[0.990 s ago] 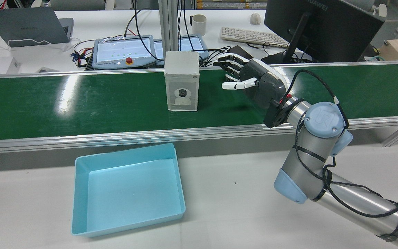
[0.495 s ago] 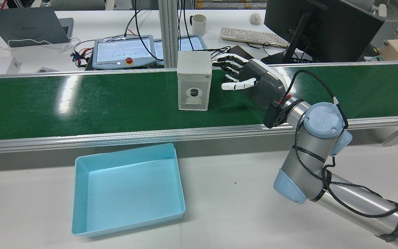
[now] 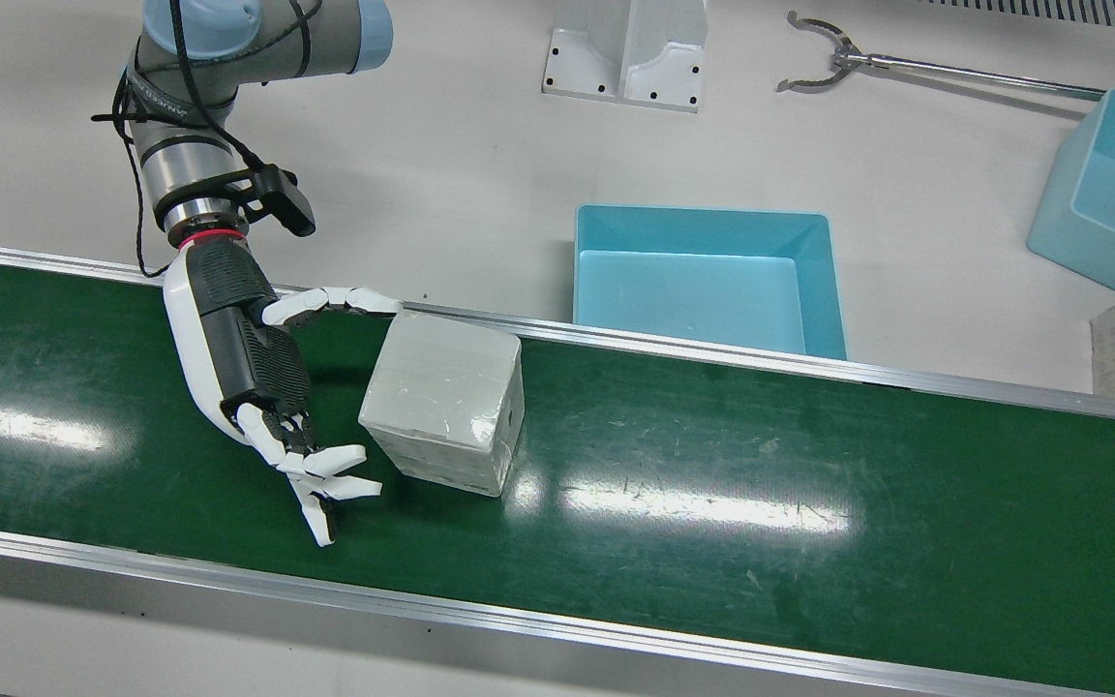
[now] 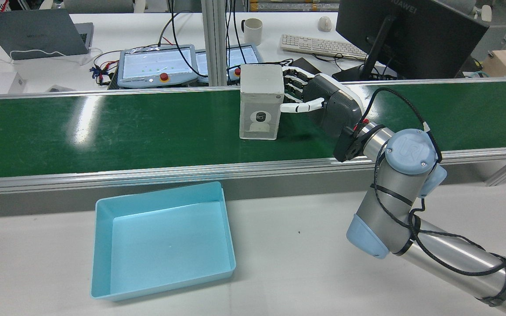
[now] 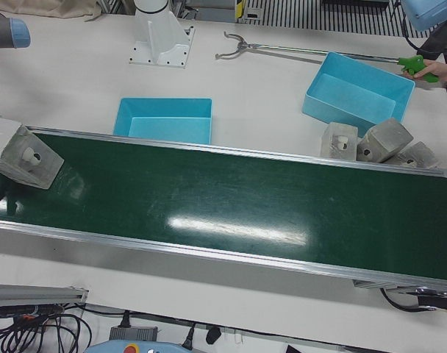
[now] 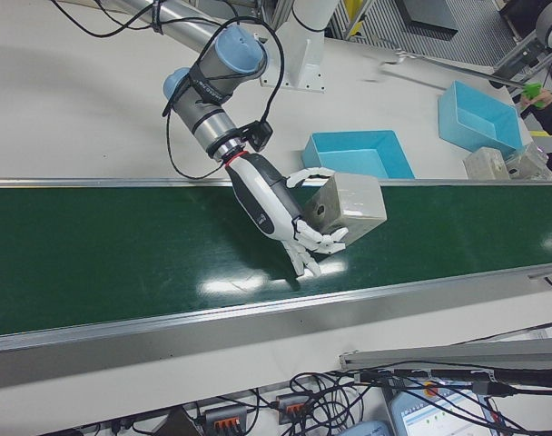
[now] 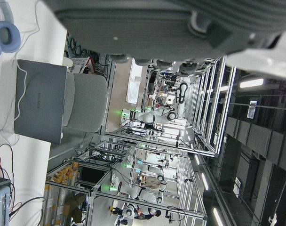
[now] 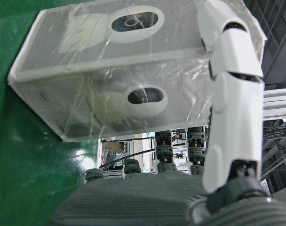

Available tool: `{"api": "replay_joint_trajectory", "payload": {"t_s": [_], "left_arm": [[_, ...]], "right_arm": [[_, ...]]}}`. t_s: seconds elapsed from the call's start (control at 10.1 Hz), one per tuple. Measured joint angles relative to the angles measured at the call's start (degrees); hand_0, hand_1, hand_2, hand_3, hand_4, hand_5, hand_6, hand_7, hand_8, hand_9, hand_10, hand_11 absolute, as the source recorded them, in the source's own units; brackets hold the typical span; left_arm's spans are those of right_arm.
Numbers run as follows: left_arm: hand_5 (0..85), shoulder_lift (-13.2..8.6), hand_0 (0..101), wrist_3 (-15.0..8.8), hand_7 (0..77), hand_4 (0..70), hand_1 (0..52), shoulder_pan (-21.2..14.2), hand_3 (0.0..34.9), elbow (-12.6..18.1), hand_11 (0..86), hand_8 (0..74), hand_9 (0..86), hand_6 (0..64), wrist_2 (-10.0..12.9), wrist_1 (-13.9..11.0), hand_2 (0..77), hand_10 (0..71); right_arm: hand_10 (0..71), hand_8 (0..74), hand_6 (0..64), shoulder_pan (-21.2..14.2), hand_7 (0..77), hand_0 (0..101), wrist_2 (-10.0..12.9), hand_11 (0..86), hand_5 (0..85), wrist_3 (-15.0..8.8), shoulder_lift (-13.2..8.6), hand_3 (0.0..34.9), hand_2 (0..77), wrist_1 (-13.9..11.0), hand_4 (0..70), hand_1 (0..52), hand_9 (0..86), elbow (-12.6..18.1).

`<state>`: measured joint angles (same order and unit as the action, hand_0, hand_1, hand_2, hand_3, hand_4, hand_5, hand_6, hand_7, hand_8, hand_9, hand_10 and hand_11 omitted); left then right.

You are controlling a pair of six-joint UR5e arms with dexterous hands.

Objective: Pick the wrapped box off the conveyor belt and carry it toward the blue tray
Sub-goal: 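Close the right hand around the white wrapped box on the belt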

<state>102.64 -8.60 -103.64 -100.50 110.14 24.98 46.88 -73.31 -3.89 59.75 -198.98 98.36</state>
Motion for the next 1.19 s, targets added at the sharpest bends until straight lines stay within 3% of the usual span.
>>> {"api": "replay_joint_trajectory", "payload": {"t_s": [0.4,0.69,0.79,0.89,0.99,1.09,1.19], "left_arm": [[1.1,0.00,0,0.00,0.5,0.0,0.0,0.00,0.0,0.00,0.0,0.0,0.0,0.0,0.00,0.00,0.5,0.5],[1.1,0.00,0,0.00,0.0,0.0,0.0,0.00,0.0,0.00,0.0,0.0,0.0,0.0,0.00,0.00,0.5,0.0],[1.1,0.00,0,0.00,0.0,0.0,0.0,0.00,0.0,0.00,0.0,0.0,0.0,0.0,0.00,0.00,0.5,0.5],[1.1,0.00,0,0.00,0.0,0.0,0.0,0.00,0.0,0.00,0.0,0.0,0.0,0.0,0.00,0.00,0.5,0.5],[1.1,0.00,0,0.00,0.5,0.0,0.0,0.00,0.0,0.00,0.0,0.0,0.0,0.0,0.00,0.00,0.5,0.0],[1.1,0.00,0,0.00,0.0,0.0,0.0,0.00,0.0,0.00,0.0,0.0,0.0,0.0,0.00,0.00,0.5,0.0],[1.1,0.00,0,0.00,0.0,0.0,0.0,0.00,0.0,0.00,0.0,0.0,0.0,0.0,0.00,0.00,0.5,0.0]], "right_arm": [[0.0,1.1,4.9,-0.03,25.6,48,0.01,0.5,35.5,0.01,-0.06,17.2,22.4,0.00,13.1,15.8,6.0,-0.01],[0.0,1.1,4.9,0.03,25.6,48,0.03,0.5,34.4,0.02,-0.07,20.2,22.4,0.00,12.5,15.8,6.0,0.33],[0.0,0.0,1.6,0.03,20.7,48,0.06,0.5,32.7,0.02,-0.10,21.0,25.1,0.00,8.2,19.1,6.0,0.33],[0.0,0.0,4.9,0.02,30.0,52,0.13,0.0,36.5,0.02,-0.12,24.4,29.5,-0.02,8.7,20.2,4.4,0.31],[0.0,1.6,4.9,0.02,30.0,54,0.61,0.0,36.5,0.02,-0.13,25.0,31.6,-0.17,8.7,20.7,8.7,0.39],[0.0,18.0,16.4,0.02,39.8,54,1.62,21.8,45.3,0.04,-0.13,23.8,33.3,-0.38,19.6,16.9,25.6,0.69],[0.0,18.0,16.4,0.03,39.8,54,2.59,21.8,45.3,0.05,-0.11,23.8,33.3,-0.74,19.6,16.9,25.6,1.28]]}}
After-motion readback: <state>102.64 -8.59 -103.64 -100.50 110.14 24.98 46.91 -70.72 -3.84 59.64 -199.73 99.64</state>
